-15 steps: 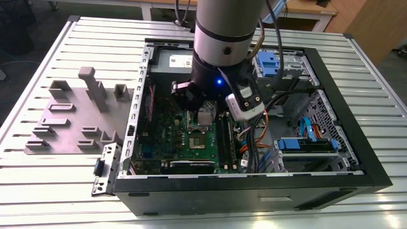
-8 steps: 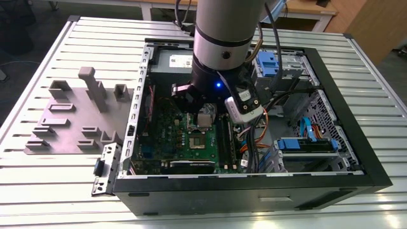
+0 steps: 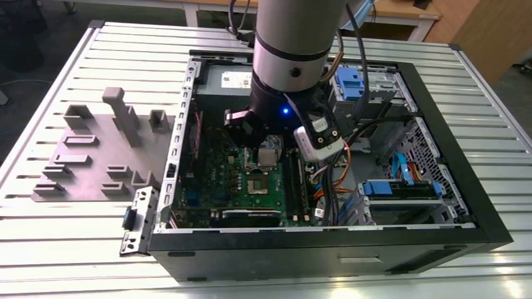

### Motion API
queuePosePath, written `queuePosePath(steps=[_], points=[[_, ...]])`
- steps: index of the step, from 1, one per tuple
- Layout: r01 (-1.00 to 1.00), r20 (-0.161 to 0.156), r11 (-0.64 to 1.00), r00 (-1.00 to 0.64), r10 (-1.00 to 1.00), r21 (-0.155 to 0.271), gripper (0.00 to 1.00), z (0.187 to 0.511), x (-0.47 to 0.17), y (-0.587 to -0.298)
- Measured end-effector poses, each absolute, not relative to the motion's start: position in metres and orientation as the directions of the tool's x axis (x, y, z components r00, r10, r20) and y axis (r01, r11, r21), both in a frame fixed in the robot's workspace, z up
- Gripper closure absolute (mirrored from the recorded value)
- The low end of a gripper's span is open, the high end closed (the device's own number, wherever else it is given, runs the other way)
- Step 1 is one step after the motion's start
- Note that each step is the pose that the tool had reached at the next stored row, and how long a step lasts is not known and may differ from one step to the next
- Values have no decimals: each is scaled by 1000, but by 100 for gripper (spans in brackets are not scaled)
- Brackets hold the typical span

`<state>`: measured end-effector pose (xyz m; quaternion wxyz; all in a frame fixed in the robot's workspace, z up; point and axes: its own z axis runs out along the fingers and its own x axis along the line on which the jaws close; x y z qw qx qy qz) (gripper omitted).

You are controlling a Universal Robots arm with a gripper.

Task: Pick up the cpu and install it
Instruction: 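Place the cpu into insertion slot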

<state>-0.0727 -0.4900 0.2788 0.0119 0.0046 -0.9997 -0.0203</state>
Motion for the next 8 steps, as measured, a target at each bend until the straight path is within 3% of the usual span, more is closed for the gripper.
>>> queuePosePath(steps=[8], points=[[-9,24,999,-1000,-10,40,55,272,-73,-490]])
